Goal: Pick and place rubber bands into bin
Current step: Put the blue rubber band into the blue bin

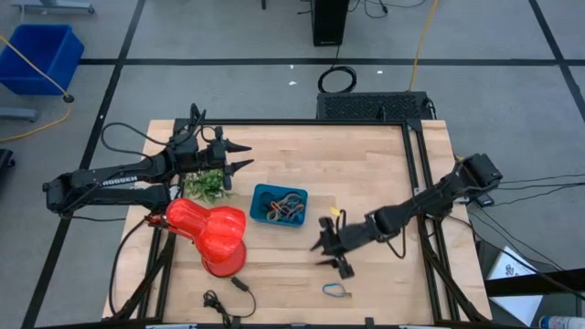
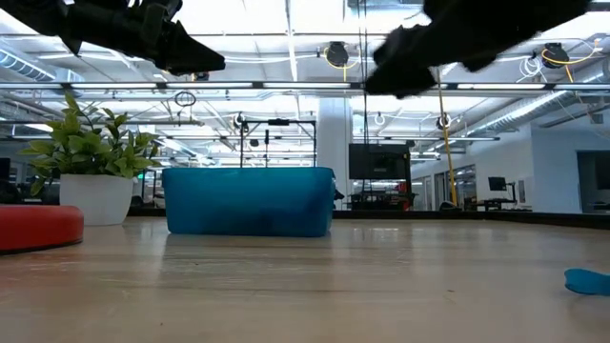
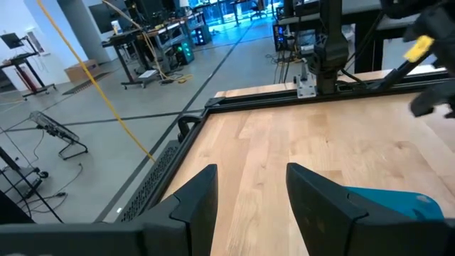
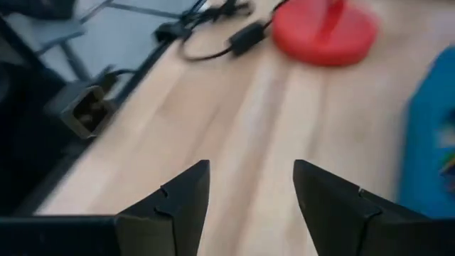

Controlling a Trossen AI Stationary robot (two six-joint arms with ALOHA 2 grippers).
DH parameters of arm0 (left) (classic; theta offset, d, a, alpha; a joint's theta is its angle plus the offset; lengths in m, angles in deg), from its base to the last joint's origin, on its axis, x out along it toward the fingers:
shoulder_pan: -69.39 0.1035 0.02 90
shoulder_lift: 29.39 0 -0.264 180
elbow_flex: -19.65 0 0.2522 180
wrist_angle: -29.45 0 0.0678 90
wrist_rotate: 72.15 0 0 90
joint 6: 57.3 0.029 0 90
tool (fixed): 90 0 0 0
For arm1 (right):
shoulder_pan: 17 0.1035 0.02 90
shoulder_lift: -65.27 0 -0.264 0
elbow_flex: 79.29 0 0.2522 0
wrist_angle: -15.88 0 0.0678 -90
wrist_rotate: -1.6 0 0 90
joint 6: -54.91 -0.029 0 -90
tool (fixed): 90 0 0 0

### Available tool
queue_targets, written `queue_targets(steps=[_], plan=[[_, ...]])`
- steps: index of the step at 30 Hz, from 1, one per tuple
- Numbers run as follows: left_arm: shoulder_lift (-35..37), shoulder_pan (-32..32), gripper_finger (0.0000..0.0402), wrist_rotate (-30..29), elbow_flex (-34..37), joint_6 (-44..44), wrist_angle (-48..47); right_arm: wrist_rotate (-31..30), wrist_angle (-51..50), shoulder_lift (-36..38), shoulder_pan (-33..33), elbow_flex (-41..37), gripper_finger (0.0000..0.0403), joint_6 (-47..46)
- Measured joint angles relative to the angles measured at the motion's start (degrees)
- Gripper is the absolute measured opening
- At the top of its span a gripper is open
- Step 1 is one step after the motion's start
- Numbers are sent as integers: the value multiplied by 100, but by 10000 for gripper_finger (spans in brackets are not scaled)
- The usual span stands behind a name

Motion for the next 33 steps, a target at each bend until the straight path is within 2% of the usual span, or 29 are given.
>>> queue_targets(steps=[5, 8, 13, 19, 33], plan=[[0, -5, 175, 2, 0, -18, 2, -22, -87, -68, 518, -37, 196, -822], [0, -3, 175, 0, 0, -49, 4, -97, 188, -227, 823, -87, 196, -836], [1, -5, 175, 3, 0, -134, 10, -633, 191, -580, 1150, -137, 196, -830], [2, -5, 175, 4, 0, -142, 12, -627, 176, -1002, 1264, -143, 196, -842], [2, -5, 175, 2, 0, -142, 7, -450, 1150, -1807, 1264, -140, 196, -1438]])
